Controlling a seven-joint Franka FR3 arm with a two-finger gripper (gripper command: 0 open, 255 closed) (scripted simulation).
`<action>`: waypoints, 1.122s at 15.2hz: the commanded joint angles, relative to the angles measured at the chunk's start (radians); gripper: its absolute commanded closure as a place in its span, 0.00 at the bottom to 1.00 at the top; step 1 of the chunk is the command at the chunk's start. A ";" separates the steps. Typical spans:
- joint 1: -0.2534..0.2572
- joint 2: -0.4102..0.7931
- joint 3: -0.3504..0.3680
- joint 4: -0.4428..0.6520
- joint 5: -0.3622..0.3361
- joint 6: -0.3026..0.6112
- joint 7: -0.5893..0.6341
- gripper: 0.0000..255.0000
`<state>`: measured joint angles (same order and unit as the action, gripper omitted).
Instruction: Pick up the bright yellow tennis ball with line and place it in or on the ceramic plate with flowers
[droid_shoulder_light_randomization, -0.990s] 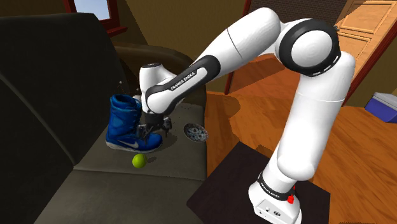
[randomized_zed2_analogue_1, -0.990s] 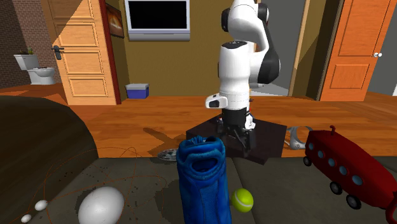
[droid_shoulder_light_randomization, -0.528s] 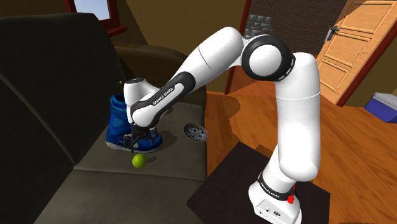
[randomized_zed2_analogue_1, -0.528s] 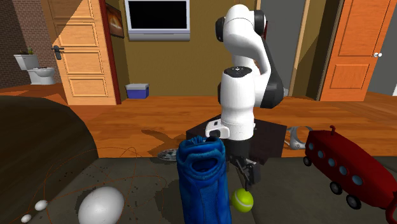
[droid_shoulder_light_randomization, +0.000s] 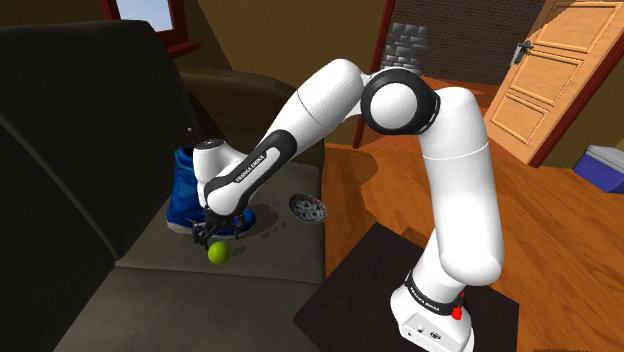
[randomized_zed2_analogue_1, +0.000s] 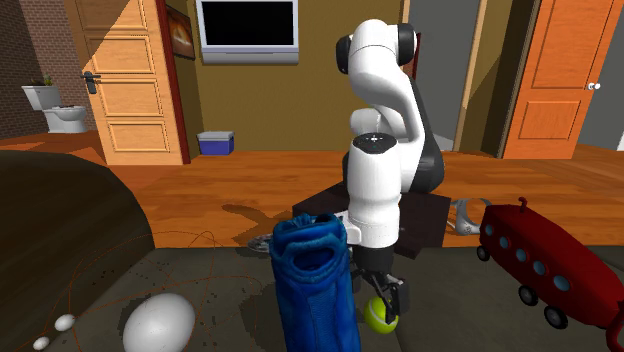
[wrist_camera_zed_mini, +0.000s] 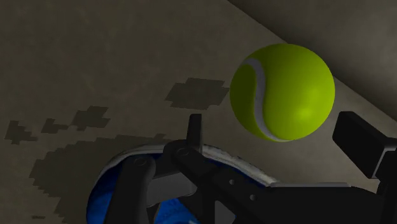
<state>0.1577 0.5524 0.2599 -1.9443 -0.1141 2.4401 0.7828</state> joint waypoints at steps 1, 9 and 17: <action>0.004 0.018 -0.004 0.003 -0.005 0.014 0.003 0.00; 0.004 0.018 -0.004 0.003 -0.005 0.014 0.003 1.00; 0.012 0.026 -0.004 0.012 -0.007 0.013 0.011 1.00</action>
<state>0.1689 0.5686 0.2579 -1.9290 -0.1199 2.4552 0.7942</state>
